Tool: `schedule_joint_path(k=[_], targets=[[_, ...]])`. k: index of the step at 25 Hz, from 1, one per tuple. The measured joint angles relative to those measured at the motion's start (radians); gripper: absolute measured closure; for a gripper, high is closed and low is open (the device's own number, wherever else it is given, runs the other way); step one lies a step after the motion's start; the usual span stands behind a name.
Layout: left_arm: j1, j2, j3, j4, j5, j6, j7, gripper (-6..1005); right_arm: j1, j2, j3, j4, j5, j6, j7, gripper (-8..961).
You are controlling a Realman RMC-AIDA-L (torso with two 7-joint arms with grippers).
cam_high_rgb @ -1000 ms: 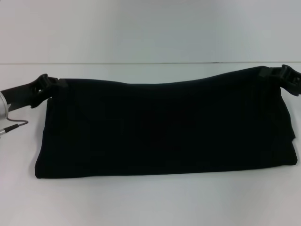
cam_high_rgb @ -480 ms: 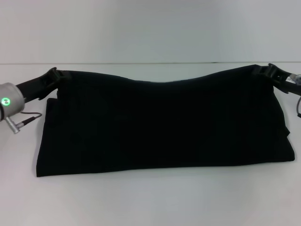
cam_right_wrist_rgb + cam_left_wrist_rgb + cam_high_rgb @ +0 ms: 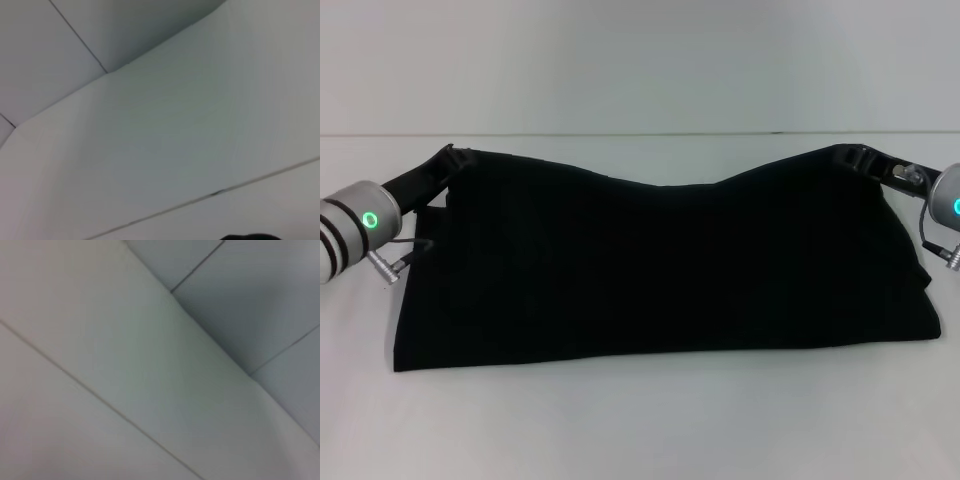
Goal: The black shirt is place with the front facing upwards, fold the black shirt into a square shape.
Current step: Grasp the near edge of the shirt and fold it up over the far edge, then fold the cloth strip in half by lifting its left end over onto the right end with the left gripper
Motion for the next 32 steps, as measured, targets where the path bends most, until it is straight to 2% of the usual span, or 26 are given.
schedule_joint_path(k=[3, 6, 8, 11, 13, 19, 22, 25, 28, 30, 32], targets=[[0.004, -0.011, -0.001, -0.007, -0.066, -0.026, 0.044, 832, 0.008, 0.001, -0.001, 0.004, 0.006, 0.038, -0.024, 871], [0.007, -0.014, 0.0, -0.015, -0.106, -0.039, 0.055, 812, 0.024, 0.003, -0.004, 0.027, 0.007, 0.108, -0.048, 657], [0.007, -0.014, 0.001, -0.022, -0.112, -0.042, 0.061, 799, 0.032, 0.002, -0.007, 0.046, 0.007, 0.142, -0.061, 611], [0.007, -0.013, 0.001, -0.028, -0.113, -0.047, 0.063, 658, 0.033, 0.001, -0.012, 0.05, 0.007, 0.145, -0.063, 541], [0.007, -0.014, -0.001, -0.029, -0.114, -0.052, 0.063, 564, 0.029, 0.001, -0.013, 0.05, 0.007, 0.142, -0.063, 538], [0.026, -0.008, 0.003, -0.033, -0.114, 0.004, 0.066, 384, -0.004, -0.001, -0.006, 0.043, 0.043, 0.109, -0.061, 532], [0.052, -0.003, 0.001, -0.019, -0.115, 0.127, 0.089, 374, -0.045, -0.005, -0.005, 0.026, 0.109, 0.055, -0.069, 531], [0.085, 0.011, 0.003, -0.002, -0.118, 0.27, 0.101, 364, -0.104, -0.008, -0.005, -0.008, 0.197, -0.04, -0.107, 531], [0.119, 0.038, 0.007, 0.004, -0.112, 0.41, 0.103, 355, -0.168, -0.012, -0.004, -0.033, 0.285, -0.181, -0.201, 530], [0.146, 0.058, 0.015, 0.004, -0.109, 0.495, 0.09, 348, -0.214, -0.019, -0.004, -0.037, 0.319, -0.301, -0.286, 472], [0.179, 0.086, 0.039, 0.003, -0.108, 0.571, 0.051, 221, -0.25, -0.026, -0.006, -0.038, 0.328, -0.414, -0.365, 415]])
